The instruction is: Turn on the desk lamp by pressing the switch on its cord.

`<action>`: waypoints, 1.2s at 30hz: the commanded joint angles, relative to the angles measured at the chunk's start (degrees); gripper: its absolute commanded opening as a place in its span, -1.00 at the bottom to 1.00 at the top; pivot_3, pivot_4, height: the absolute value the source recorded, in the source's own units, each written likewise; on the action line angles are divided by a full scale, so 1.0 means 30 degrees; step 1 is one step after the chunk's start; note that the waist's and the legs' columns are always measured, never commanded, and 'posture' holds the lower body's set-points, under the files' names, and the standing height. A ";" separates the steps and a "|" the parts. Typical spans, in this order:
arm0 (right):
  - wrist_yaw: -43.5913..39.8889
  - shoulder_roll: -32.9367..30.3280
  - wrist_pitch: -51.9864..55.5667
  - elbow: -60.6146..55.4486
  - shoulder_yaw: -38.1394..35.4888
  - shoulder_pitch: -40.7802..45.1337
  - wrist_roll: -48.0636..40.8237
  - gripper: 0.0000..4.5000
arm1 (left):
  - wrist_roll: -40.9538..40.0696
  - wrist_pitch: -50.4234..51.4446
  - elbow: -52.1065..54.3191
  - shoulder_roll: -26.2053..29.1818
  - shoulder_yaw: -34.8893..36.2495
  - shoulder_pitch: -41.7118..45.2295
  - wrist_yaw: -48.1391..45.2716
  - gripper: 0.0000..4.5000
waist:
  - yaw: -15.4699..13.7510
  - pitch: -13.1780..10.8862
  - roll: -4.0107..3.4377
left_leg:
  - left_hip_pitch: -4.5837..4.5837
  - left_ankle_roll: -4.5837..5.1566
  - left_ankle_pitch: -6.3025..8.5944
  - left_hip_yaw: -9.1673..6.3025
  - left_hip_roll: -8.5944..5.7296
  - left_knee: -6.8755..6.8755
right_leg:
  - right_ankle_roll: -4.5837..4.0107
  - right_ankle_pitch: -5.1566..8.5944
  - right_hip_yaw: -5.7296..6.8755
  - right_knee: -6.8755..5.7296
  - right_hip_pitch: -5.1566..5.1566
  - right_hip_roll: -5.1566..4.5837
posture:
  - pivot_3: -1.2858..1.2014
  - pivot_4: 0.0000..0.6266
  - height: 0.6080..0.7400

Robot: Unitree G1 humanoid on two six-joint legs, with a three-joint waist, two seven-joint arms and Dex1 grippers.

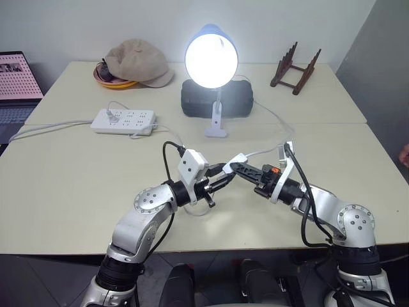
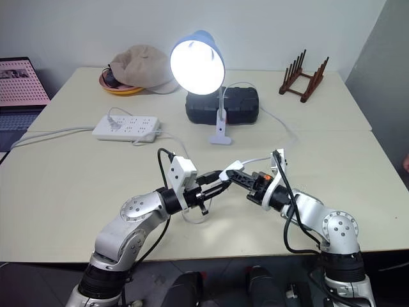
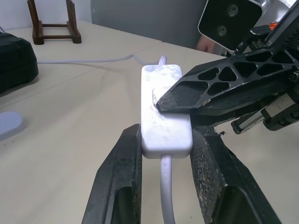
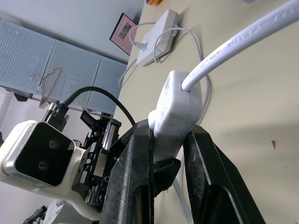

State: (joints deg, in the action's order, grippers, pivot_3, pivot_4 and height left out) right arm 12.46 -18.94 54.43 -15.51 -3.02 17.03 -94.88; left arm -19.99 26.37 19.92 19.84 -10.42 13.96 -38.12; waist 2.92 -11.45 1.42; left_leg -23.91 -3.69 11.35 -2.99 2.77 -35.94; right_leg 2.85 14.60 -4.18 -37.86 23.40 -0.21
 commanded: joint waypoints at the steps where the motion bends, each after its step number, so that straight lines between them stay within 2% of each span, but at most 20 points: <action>1: -0.0385 -0.0062 -0.0360 -0.0624 -0.0136 -0.0035 0.0328 -0.24 | 0.0031 -0.0223 0.0831 0.0284 -0.0060 0.0004 -0.0159 -0.51 | 0.0001 0.0000 -0.0001 | -0.0001 0.0000 0.0000 0.0001 0.0000 0.0000 | 0.0000 0.0000 -0.0001 0.0000 0.0001 0.0000 | 0.03 -0.52 1.00; 4: -0.1167 -0.1195 0.0211 -0.1008 -0.0443 -0.0287 0.0784 0.12 | -0.0260 0.0396 0.0392 0.0522 0.0010 0.0842 -0.0475 -0.51 | -0.0050 -0.0002 -0.0001 | -0.0007 0.0000 0.0000 0.0001 -0.0001 -0.0001 | 0.0000 0.0000 0.0000 0.0000 0.0004 -0.0002 | 0.03 -0.52 1.00; 8: -0.4732 -0.5324 0.1263 -0.2749 -0.1018 -0.1442 0.3410 0.48 | -0.0082 0.0552 -0.1294 0.1746 0.0091 0.2237 -0.1979 -0.51 | -0.0182 -0.0014 -0.0024 | -0.0018 0.0000 0.0000 0.0003 -0.0007 -0.0002 | 0.0000 0.0000 0.0001 0.0023 0.0008 -0.0010 | 0.03 -0.52 1.00; 11: -0.6396 -0.6671 0.0734 -0.3263 -0.1122 -0.1836 0.4884 0.79 | 0.0009 0.0335 -0.2262 0.2188 0.0089 0.2807 -0.2567 -0.51 | -0.0196 -0.0008 -0.0011 | -0.0036 0.0000 0.0001 0.0008 -0.0014 0.0001 | -0.0002 0.0006 0.0009 0.0043 0.0026 -0.0022 | 0.03 -0.52 1.00; 13: -0.8848 -0.9156 -0.0624 -0.5040 -0.1216 -0.2220 0.8430 0.99 | 0.0786 -0.0240 -0.4670 0.2630 -0.0355 0.3969 -0.3390 -0.51 | -0.0153 -0.0016 -0.0023 | -0.0033 0.0003 0.0003 0.0031 -0.0011 0.0013 | -0.0001 0.0005 -0.0005 0.0045 0.0035 -0.0022 | 0.03 -0.52 1.00; 16: -1.0540 -1.0979 -0.2674 -0.6443 0.0107 -0.2241 1.3078 0.99 | 0.1659 -0.1331 -0.7369 0.2617 -0.0790 0.5288 -0.4076 -0.51 | -0.0300 -0.0031 -0.0060 | -0.0068 0.0004 0.0002 0.0021 -0.0025 0.0006 | 0.0002 0.0006 0.0009 0.0037 0.0079 -0.0023 | 0.03 -0.52 1.00; 20: -1.1755 -1.0871 -0.4012 -0.6992 0.1129 -0.2397 1.5593 0.99 | 0.2022 -0.2147 -0.9883 0.2048 -0.0970 0.6649 -0.4994 -0.51 | -0.0318 -0.0029 -0.0045 | -0.0078 0.0002 0.0003 0.0018 -0.0013 0.0012 | 0.0003 0.0007 0.0011 0.0050 0.0078 -0.0014 | 0.03 -0.52 1.00; 21: -1.1695 -1.0535 -0.4177 -0.6971 0.1194 -0.2309 1.5927 1.00 | 0.1916 -0.2207 -1.0389 0.1979 -0.0974 0.6972 -0.5501 -0.36 | -0.0340 -0.0031 -0.0041 | -0.0090 0.0002 0.0003 0.0018 -0.0015 0.0011 | 0.0007 0.0008 0.0012 0.0053 0.0079 -0.0017 | 0.03 -0.52 1.00; 25: -1.2038 -0.9634 -0.4758 -0.6480 0.1312 -0.2414 1.7281 1.00 | 0.1453 -0.2404 -1.1305 0.1779 -0.0608 0.7691 -0.6845 -0.03 | -0.0352 -0.0032 -0.0041 | -0.0181 0.0001 0.0002 0.0018 -0.0020 -0.0001 | 0.0124 -0.0057 0.0012 0.0058 0.0145 -0.0018 | 0.03 -0.52 1.00; 26: -1.2230 -0.9512 -0.5010 -0.6272 0.1353 -0.2530 1.7692 1.00 | 0.1349 -0.2195 -1.1042 0.2035 -0.0517 0.7726 -0.7198 0.12 | -0.0357 -0.0031 -0.0037 | -0.0186 0.0001 0.0002 0.0017 -0.0021 -0.0001 | 0.0133 -0.0061 0.0014 0.0058 0.0149 -0.0023 | 0.03 -0.52 1.00; 27: -1.2437 -0.9409 -0.5198 -0.6073 0.1343 -0.2599 1.7992 1.00 | 0.1196 -0.1870 -1.0695 0.2346 -0.0374 0.7744 -0.7543 0.18 | -0.0357 -0.0031 -0.0038 | -0.0187 0.0001 0.0002 0.0014 -0.0021 -0.0003 | 0.0133 -0.0062 0.0021 0.0058 0.0149 -0.0022 | 0.03 -0.52 1.00; 32: -1.3788 -0.9242 -0.5711 -0.5184 0.1002 -0.2459 1.8896 1.00 | -0.0079 0.0266 -0.8692 0.4176 0.0830 0.7562 -0.8640 0.66 | -0.0298 -0.0037 -0.0031 | -0.0200 0.0001 0.0002 0.0014 -0.0012 -0.0003 | 0.0132 -0.0061 0.0014 -0.0003 0.0206 -0.0010 | 0.03 -0.52 1.00; 35: -1.6355 -1.0392 -0.5683 -0.4322 0.0812 -0.1659 1.8784 1.00 | -0.1181 0.1987 -0.6724 0.6665 0.3253 0.6433 -0.8682 0.94 | -0.0233 -0.0039 -0.0033 | -0.0201 0.0002 0.0001 0.0010 -0.0004 -0.0007 | 0.0127 -0.0059 0.0015 -0.0037 0.0222 -0.0003 | 0.03 -0.52 1.00; 36: -1.7444 -1.0944 -0.5593 -0.3951 0.0729 -0.1270 1.8642 1.00 | -0.1057 0.2195 -0.6153 0.7742 0.4292 0.5647 -0.8330 0.97 | -0.0171 -0.0041 -0.0035 | -0.0199 0.0002 0.0001 0.0011 -0.0004 -0.0007 | 0.0127 -0.0059 0.0015 -0.0037 0.0219 -0.0004 | 0.03 -0.52 1.00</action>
State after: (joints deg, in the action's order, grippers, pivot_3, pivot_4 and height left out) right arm -33.55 -48.80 38.18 -28.11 1.30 10.74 -38.31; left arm -21.72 30.82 -3.20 38.01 -4.63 33.85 -64.17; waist 2.41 -11.57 1.31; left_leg -24.50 -3.68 11.35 -2.94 2.76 -35.98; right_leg 3.23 14.42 -4.15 -37.98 24.08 -0.23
